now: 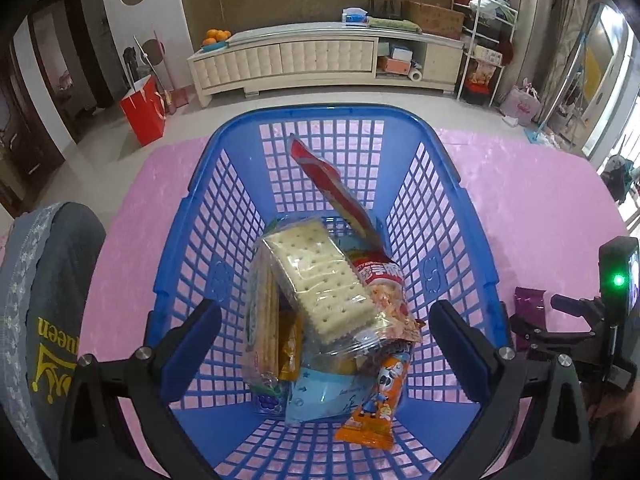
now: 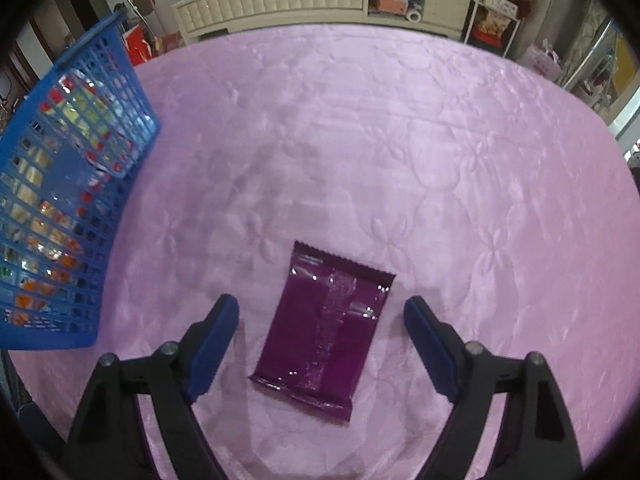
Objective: Organize snacks
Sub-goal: 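Close the right gripper on the purple packet, then lift the purple packet with the right gripper over the basket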
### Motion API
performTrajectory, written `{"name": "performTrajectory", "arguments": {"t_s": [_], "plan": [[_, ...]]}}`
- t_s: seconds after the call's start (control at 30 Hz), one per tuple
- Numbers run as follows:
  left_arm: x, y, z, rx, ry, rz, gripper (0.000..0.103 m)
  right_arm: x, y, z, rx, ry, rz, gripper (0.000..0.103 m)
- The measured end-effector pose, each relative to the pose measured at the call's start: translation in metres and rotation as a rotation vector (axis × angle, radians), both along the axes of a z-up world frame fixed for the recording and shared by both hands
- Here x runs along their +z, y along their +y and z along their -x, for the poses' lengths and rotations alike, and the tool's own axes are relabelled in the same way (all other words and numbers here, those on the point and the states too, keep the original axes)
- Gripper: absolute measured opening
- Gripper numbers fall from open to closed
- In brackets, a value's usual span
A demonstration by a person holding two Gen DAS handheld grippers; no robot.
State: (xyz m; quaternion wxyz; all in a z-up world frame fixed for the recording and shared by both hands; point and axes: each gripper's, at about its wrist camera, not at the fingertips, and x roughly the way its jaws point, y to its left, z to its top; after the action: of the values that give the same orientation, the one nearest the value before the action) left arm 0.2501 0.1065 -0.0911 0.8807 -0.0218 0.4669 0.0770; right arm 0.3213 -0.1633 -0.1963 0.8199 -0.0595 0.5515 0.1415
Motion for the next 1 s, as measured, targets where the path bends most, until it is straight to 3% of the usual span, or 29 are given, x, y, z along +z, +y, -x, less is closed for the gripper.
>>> {"name": "performTrajectory", "arguments": {"t_s": [0.07,0.13,0.27,0.57,1.0], "plan": [[-0.002,-0.001,0.0,-0.003,0.001,-0.009,0.103,0.0,0.003,0.004,0.01,-0.035,0.039,0.076],[-0.003,-0.002,0.0,-0.006,0.003,-0.008,0.103,0.002,0.006,0.007,0.03,-0.058,0.05,0.061],[-0.004,-0.003,-0.001,-0.004,0.005,-0.011,0.103,0.002,0.006,0.014,0.056,-0.075,0.052,0.054],[0.003,0.002,0.012,-0.028,-0.023,0.028,0.103,0.047,0.004,0.032,0.04,-0.146,-0.016,0.053],[0.067,0.007,0.061,-0.083,-0.171,0.035,0.103,0.153,0.051,0.081,0.15,-0.317,-0.1,0.053]]}}
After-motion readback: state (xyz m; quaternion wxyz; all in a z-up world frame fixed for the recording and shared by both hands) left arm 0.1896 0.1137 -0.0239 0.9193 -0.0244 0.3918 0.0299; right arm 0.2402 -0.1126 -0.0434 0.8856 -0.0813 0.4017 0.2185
